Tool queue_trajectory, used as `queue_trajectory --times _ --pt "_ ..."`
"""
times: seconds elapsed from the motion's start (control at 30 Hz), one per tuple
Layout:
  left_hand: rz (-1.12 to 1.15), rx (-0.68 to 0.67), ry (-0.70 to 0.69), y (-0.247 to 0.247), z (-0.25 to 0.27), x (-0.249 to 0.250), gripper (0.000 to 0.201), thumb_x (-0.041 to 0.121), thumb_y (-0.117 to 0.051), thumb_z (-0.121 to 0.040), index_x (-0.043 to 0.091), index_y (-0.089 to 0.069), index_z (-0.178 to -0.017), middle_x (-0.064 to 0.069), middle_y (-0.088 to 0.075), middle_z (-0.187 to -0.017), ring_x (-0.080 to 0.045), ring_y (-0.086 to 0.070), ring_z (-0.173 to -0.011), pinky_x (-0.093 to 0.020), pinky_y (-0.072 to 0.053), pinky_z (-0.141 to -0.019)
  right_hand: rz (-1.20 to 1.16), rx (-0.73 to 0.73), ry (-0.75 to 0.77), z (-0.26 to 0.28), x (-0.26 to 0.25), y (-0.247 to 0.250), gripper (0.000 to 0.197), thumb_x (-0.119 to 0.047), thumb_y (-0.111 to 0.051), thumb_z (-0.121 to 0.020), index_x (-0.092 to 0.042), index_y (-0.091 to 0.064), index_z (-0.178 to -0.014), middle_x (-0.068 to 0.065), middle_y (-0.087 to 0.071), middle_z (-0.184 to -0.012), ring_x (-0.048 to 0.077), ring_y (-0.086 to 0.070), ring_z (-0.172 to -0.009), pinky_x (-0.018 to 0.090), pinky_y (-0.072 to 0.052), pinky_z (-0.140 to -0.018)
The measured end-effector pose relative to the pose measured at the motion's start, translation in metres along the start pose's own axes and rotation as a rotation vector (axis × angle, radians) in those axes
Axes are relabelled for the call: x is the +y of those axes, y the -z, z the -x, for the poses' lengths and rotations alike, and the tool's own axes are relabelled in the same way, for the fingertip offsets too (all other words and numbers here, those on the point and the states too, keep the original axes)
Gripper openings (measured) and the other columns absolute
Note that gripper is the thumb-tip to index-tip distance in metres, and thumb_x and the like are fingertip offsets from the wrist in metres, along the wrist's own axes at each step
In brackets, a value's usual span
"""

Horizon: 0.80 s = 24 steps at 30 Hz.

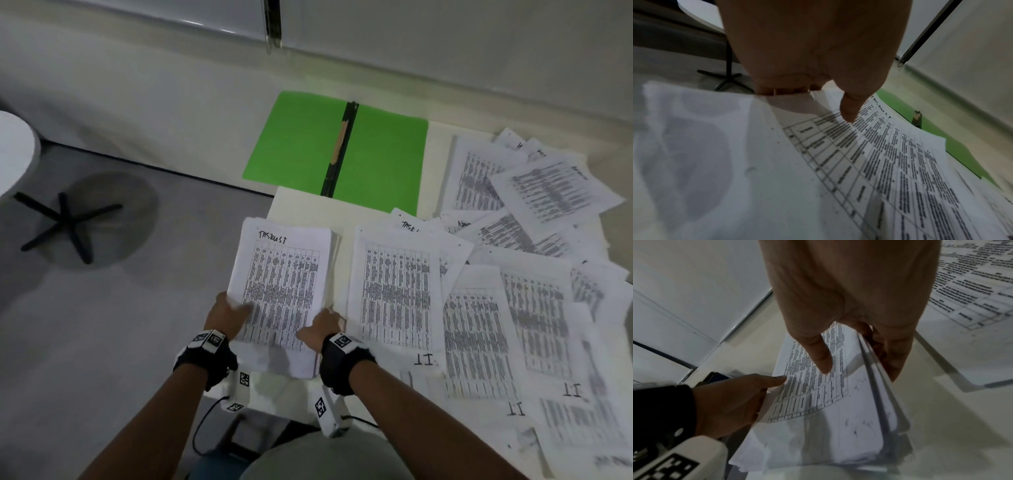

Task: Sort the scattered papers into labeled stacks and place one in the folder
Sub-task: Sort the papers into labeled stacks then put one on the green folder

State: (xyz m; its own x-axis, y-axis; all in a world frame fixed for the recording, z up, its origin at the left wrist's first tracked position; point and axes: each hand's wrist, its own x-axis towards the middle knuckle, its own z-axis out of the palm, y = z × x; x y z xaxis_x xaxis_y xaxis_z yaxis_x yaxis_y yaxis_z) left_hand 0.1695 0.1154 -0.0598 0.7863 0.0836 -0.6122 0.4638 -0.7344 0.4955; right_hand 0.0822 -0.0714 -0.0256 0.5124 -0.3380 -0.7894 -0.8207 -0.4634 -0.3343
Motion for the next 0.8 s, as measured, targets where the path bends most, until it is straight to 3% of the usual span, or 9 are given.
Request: queue_trajectory --times 0.07,0.13,0.27,0.33,0.4,0.5,0.63,0.7,0.8 --pt "0.035 0.046 0.045 -0.005 0.001 0.005 0.065 0.034 -0.067 -0.078 0.004 -0.041 -0.130 -0.016 -0.057 -0.117 -0.031 -0.055 -0.097 -0.036 -0.044 -0.086 0.001 -0.050 0.021 0.000 0.003 0.002 0.075 -0.033 -0.060 -0.088 0.005 -0.027 -0.144 0.023 -0.030 -0.149 0.035 -0.032 -0.138 0.036 -0.034 -0.110" --pt "-0.093 0.174 0.041 -0.012 0.001 0.010 0.071 0.037 -0.064 -0.078 0.005 -0.036 -0.135 -0.022 -0.047 -0.133 -0.040 -0.048 -0.119 -0.050 -0.038 -0.101 -0.020 -0.091 0.054 0.000 0.010 0.009 0.063 -0.033 -0.061 -0.087 0.000 -0.038 -0.136 0.020 -0.043 -0.137 0.033 -0.040 -0.133 0.036 -0.040 -0.107" --pt "-0.175 0.415 -0.331 -0.032 0.023 0.048 0.060 0.019 -0.066 -0.081 0.000 -0.039 -0.132 -0.028 -0.042 -0.135 -0.045 -0.040 -0.124 -0.057 -0.037 -0.102 -0.210 -0.053 0.107 0.002 0.045 0.038 0.043 -0.027 -0.062 -0.084 -0.008 -0.057 -0.123 0.011 -0.065 -0.118 0.028 -0.064 -0.108 0.040 -0.053 -0.094" --pt "-0.098 0.328 -0.509 -0.054 0.033 0.075 0.053 0.015 -0.066 -0.083 0.006 -0.044 -0.131 -0.020 -0.047 -0.131 -0.038 -0.048 -0.119 -0.051 -0.043 -0.098 -0.272 0.074 0.104 0.002 0.076 0.061 0.028 -0.020 -0.063 -0.084 -0.013 -0.065 -0.111 0.011 -0.069 -0.113 0.026 -0.066 -0.104 0.037 -0.052 -0.096" --pt "-0.053 0.086 -0.612 -0.081 0.044 0.104 0.045 0.016 -0.064 -0.086 0.011 -0.047 -0.128 -0.012 -0.055 -0.123 -0.030 -0.057 -0.110 -0.042 -0.048 -0.091 -0.296 0.232 0.051 0.000 0.112 0.086 0.022 -0.014 -0.060 -0.085 -0.014 -0.066 -0.106 0.009 -0.070 -0.111 0.023 -0.065 -0.101 0.029 -0.051 -0.090" --pt "-0.132 -0.216 -0.587 -0.128 0.053 0.135 0.053 0.022 -0.066 -0.087 0.010 -0.045 -0.134 -0.012 -0.053 -0.129 -0.029 -0.054 -0.117 -0.037 -0.043 -0.098 -0.314 0.401 -0.055 -0.005 0.167 0.118 0.030 -0.012 -0.060 -0.087 -0.009 -0.061 -0.116 0.011 -0.064 -0.117 0.019 -0.056 -0.087 0.023 -0.042 -0.074" --pt "-0.466 -0.106 -0.496 -0.171 0.056 0.154 0.085 0.049 -0.068 -0.078 0.008 -0.033 -0.143 -0.018 -0.037 -0.145 -0.035 -0.032 -0.136 -0.044 -0.028 -0.113 -0.400 0.465 -0.149 -0.008 0.227 0.146 0.032 -0.021 -0.060 -0.090 -0.007 -0.058 -0.118 0.013 -0.063 -0.113 0.019 -0.053 -0.080 0.019 -0.041 -0.065" --pt "-0.587 -0.065 -0.472 -0.184 0.063 0.161 0.098 0.056 -0.072 -0.071 0.010 -0.026 -0.145 -0.018 -0.035 -0.145 -0.038 -0.033 -0.134 -0.048 -0.029 -0.111 -0.474 0.439 -0.118 -0.007 0.250 0.153 0.027 -0.026 -0.058 -0.090 -0.012 -0.056 -0.113 0.006 -0.061 -0.101 0.019 -0.053 -0.083 0.025 -0.042 -0.075" --pt "-0.600 -0.081 -0.396 -0.204 0.076 0.170 0.116 0.047 -0.085 -0.060 0.016 -0.014 -0.147 -0.020 -0.034 -0.141 -0.041 -0.037 -0.128 -0.055 -0.038 -0.101 -0.568 0.330 -0.029 -0.001 0.274 0.170 0.024 -0.024 -0.054 -0.089 -0.023 -0.047 -0.112 0.000 -0.057 -0.094 0.018 -0.053 -0.086 0.030 -0.039 -0.083"
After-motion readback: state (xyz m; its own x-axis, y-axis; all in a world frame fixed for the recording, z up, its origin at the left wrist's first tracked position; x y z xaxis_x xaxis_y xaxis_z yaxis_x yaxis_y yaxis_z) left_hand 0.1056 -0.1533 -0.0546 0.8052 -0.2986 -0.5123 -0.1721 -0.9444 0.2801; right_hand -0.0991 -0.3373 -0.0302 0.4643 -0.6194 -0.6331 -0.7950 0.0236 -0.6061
